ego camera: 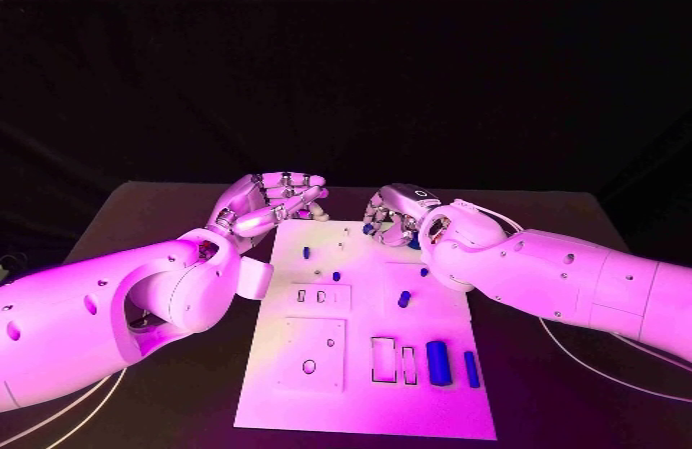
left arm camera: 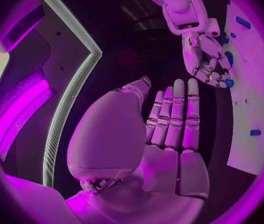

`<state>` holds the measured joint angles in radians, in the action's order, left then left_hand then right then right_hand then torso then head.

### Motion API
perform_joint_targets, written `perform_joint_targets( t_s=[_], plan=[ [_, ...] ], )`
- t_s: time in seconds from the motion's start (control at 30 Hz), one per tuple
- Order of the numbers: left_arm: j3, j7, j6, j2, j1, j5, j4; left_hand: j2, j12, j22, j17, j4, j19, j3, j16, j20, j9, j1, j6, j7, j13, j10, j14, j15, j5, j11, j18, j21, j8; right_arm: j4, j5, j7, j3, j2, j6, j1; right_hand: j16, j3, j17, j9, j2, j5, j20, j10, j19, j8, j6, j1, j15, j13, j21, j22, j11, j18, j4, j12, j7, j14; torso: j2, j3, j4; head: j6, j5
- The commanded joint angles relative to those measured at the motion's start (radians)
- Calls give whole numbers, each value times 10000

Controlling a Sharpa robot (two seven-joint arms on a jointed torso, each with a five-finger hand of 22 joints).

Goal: Assemble the parts on the task board

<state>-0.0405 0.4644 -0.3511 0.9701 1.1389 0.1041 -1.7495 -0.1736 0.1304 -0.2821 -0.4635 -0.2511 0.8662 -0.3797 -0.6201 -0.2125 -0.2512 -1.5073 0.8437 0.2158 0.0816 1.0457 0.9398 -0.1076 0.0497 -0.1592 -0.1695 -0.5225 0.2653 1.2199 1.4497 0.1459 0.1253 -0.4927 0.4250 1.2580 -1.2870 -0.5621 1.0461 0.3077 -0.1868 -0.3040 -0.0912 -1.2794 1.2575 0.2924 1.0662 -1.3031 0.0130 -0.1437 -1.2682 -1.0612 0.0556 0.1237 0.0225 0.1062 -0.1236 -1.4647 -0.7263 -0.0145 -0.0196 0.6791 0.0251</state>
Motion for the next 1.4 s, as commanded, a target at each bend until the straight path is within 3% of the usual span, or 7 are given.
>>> perform_joint_targets(
  t_s=[0.03, 0.27, 0.5, 0.6, 0.97, 1.4],
  plan=[
    [-10, 42, 155, -38, 21, -34, -35, 22, -45, -8, -14, -23, -70, -60, -46, -13, -13, -4, -97, 109, -1, -22, -71, -9, 17, -68, -83, -49, -2, -149, 50, 159, -6, 164, 150, -9, -58, 5, -9, 249, 42, -63, 5, -10, 68, 26, -19, 33, 60, -11, -52, -17, 9, -201, 45, -12, 4, -146, -31, 3, -30, -4, 33],
    [-11, 29, 161, -101, 44, -39, -28, 22, -45, -8, -14, -23, -70, -60, -46, -13, -13, -4, -97, 109, -1, -22, -71, -9, 17, -68, -83, -49, -2, -533, 49, 193, -7, 491, 77, -17, -57, -20, -25, 272, 58, -61, 4, 22, 64, 26, -69, 39, 53, -14, -50, -20, 19, -202, 63, -34, -8, -141, -68, -32, -137, -4, 13],
    [-12, 20, 161, -147, 63, -44, -11, 22, -47, -19, -19, -23, -81, -67, -57, -14, -15, 4, -101, 113, -1, -23, -78, -11, 17, -71, -82, -64, -3, -794, 48, 155, -8, 739, 48, -20, -67, -36, -16, 287, 55, -89, 4, 31, 71, 30, -90, 23, 51, -18, -57, -35, 20, -205, 53, -41, -12, -142, -93, -53, -200, 13, 5],
    [-12, 17, 164, -165, 76, -45, -11, 22, -47, -19, -19, -23, -81, -67, -57, -14, -15, 4, -101, 113, -1, -23, -78, -11, 17, -71, -82, -64, -3, -867, 46, 138, -7, 833, 27, -25, -67, -36, -16, 287, 55, -89, 4, 31, 71, 30, -90, 23, 51, -18, -57, -35, 20, -205, 53, -41, -12, -142, -101, -50, -182, 26, 24],
    [-12, 0, 197, -215, 137, -45, -13, 22, -47, -19, -19, -23, -81, -67, -57, -14, -15, 4, -101, 113, -1, -23, -78, -11, 17, -71, -82, -64, -3, -1068, -98, 143, -6, 1021, -87, -44, -72, -40, -20, 305, 30, -111, 2, 54, 96, 32, -124, 33, 45, -21, -83, -84, 32, -214, 53, -55, -26, -139, -114, -61, -220, 66, 112],
    [-12, -11, 219, -228, 181, -55, -19, 22, -47, -19, -19, -23, -81, -67, -57, -14, -15, 4, -101, 113, -1, -23, -78, -11, 17, -71, -82, -64, -3, -1347, -140, 95, -2, 1204, -242, -82, -59, -47, -64, 330, 0, -80, -6, 98, 89, 26, -190, 54, 30, -25, -78, -83, 53, -213, 62, -83, -49, -128, -117, -56, -191, 135, 139]
  ],
)
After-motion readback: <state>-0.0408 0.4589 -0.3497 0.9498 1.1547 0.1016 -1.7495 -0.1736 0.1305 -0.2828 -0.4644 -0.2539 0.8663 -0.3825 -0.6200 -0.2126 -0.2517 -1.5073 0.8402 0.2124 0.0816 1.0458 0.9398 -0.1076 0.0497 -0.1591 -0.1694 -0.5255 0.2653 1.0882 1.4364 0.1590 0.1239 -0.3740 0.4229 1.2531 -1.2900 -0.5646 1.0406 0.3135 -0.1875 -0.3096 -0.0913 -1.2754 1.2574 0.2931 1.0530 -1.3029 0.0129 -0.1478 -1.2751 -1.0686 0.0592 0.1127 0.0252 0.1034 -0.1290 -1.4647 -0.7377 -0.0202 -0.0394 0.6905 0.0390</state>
